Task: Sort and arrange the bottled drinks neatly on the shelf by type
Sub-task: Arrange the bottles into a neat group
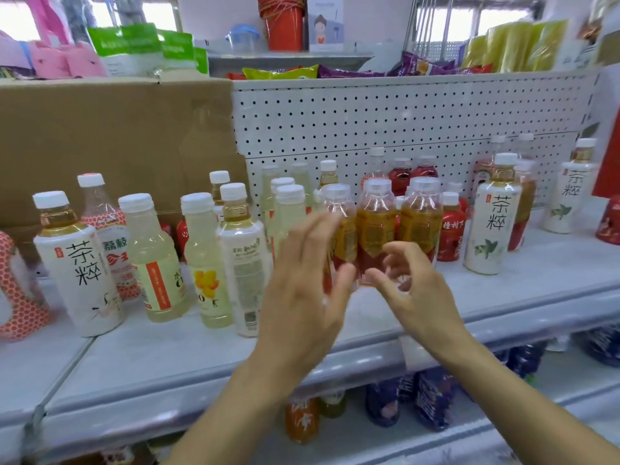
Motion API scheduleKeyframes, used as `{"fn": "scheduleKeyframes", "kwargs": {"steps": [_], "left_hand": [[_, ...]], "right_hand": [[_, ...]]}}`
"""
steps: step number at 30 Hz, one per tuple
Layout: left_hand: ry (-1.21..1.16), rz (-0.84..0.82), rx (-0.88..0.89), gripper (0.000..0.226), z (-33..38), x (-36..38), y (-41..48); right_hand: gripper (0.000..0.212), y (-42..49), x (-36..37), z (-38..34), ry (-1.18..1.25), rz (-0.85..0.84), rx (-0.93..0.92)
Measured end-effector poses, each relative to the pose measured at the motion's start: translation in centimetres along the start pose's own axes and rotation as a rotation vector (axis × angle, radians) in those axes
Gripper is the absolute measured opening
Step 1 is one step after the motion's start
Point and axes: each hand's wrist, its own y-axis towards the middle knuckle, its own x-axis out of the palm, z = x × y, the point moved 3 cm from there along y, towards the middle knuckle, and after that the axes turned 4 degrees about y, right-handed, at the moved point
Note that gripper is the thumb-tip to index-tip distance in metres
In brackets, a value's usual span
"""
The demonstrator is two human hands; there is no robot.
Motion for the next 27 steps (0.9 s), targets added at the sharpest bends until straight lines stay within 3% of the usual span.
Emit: {"fn": "scheduleKeyframes", "kwargs": {"steps": [3, 7, 10, 15, 19, 27], "left_hand": [[-0.063, -0.157, -0.039, 0.056, 1.5, 3.8, 0.3], [-0.074, -0.201, -0.155, 0.059, 2.3, 7.0, 4.9], [-0.038, -0.228, -0.257, 0.062, 2.4, 9.3, 9.8], [0.088, -0.432, -0.503, 0.058, 1.0, 13.0, 14.1], [0.246, -0.443, -0.507, 0.045, 0.9, 14.3, 14.3], [0.201, -0.428, -0.441, 0.041, 3.1, 12.2, 13.8]], "right_hand": [[0.042, 1.6, -2.9, 1.9, 0.078, 0.157, 0.001], [0.053, 4.8, -5.8, 4.6, 0.178, 0.214, 0.06], [0.06, 7.4, -6.3, 6.4, 0.202, 0.129, 0.131], [0.079, 9.6, -5.4, 7.9, 0.311, -0.118, 0.188], [0.069, 9.8, -5.0, 8.7, 0.357, -0.189, 0.162], [0.061, 8.8, -8.1, 9.8, 0.364, -0.225, 0.091]]}}
